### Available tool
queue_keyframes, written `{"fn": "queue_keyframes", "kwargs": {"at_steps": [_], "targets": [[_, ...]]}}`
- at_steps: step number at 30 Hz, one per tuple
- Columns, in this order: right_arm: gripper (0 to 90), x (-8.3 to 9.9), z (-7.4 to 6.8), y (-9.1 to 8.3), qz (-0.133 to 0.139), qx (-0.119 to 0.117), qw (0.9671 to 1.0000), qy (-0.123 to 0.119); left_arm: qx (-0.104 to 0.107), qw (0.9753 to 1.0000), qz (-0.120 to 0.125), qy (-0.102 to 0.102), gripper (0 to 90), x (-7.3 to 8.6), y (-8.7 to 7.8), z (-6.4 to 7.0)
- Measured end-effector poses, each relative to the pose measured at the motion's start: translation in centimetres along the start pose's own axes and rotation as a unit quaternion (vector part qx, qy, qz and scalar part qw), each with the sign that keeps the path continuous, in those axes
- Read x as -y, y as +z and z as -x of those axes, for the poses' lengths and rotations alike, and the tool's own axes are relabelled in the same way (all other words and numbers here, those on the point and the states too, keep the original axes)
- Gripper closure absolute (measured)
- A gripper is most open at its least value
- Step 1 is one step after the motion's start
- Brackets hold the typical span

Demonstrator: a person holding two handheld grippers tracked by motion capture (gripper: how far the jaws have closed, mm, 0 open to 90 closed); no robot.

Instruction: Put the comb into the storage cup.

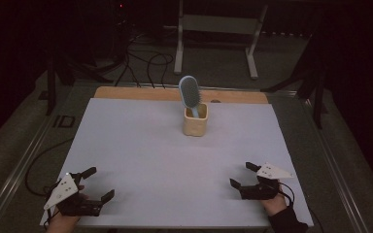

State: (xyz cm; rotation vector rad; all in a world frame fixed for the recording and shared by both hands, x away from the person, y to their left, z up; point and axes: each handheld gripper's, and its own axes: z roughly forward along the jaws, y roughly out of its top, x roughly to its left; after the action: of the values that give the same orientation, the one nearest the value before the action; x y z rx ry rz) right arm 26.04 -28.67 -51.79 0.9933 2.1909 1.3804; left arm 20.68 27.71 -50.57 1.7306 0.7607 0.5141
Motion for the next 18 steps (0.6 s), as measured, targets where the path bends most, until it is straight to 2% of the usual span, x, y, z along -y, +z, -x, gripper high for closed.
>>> {"fn": "queue_keyframes", "kwargs": {"at_steps": [7,18], "targets": [[8.5,0.2,0.41,-0.01,0.003,0.001,1.0,0.005,0.0,1.0,0.0,0.0,0.0,0.02,-0.02,0.03],[8.5,0.15,0.25,-0.26,0.004,-0.001,1.0,0.006,-0.001,1.0,-0.001,0.001,0.0,0.03,-0.07,0.04]]}}
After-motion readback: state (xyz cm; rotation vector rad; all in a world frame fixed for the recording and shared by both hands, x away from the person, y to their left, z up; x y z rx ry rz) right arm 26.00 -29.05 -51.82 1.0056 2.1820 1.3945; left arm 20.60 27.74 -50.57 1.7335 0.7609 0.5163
